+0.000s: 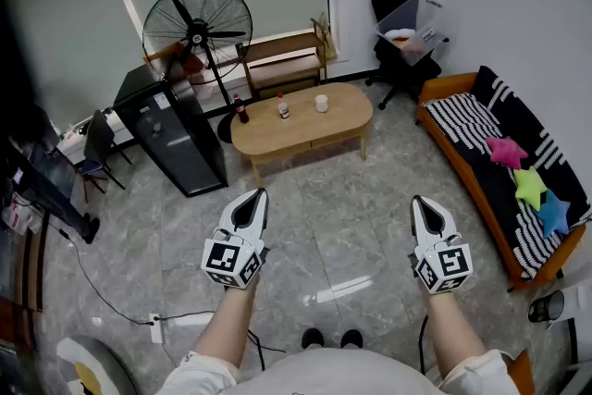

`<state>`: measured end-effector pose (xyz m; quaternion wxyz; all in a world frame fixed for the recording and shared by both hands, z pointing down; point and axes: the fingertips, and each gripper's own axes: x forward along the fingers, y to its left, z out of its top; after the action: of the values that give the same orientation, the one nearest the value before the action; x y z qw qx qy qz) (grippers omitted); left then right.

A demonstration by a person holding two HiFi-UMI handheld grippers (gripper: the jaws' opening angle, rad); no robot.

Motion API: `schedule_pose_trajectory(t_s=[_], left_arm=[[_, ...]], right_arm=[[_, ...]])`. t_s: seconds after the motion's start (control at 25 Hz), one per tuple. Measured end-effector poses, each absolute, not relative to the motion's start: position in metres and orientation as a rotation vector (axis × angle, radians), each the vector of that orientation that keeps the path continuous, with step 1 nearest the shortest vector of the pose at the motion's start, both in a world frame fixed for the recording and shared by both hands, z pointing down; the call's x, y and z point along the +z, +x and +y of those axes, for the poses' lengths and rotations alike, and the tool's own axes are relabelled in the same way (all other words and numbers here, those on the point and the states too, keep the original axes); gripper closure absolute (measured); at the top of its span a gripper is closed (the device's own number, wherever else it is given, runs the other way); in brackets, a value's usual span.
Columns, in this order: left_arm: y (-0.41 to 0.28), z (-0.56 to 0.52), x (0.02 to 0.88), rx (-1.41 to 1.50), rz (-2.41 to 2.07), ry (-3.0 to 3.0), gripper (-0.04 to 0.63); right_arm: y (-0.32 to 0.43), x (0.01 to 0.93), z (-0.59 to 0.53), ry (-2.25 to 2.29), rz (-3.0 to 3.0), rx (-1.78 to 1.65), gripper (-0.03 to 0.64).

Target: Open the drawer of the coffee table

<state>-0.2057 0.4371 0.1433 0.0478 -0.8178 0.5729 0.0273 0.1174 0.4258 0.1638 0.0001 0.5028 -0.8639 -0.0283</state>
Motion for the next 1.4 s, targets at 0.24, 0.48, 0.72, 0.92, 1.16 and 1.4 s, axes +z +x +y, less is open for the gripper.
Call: schedule_pose_trajectory(t_s=[0.24,0.48,0.72,0.92,1.16,1.4], left_arm=[[-0.209,0.436,0.143,0.088,1.752,-2.491,0.595],[-0.208,0.435,0.143,0.092,1.758,-2.491,0.595],[-0.207,0.434,0.144,0.094,1.759,-2.493,0.595],[-0.206,0.434,0.142,0.120,1.716,-2.502,0.595],[-0.209,0.430,0.139,0.178,1.688,-2.498,0.031],[-0.201,0.426,0.141,0.143,1.672,-2.503,0.029]], right_arm=[[0.112,0.163,0.424,1.570,-2.720,-0.091,0.614],[0.111,0.164,0.422,1.556,-2.725,-0.085,0.614],[0.111,0.164,0.422,1.553,-2.724,-0.087,0.614],[0.105,0.160,0.421,1.535,-2.782,-0.083,0.605],[0.105,0.159,0.418,1.542,-2.848,-0.116,0.026],[0.103,0.160,0.417,1.514,-2.846,-0.102,0.026]])
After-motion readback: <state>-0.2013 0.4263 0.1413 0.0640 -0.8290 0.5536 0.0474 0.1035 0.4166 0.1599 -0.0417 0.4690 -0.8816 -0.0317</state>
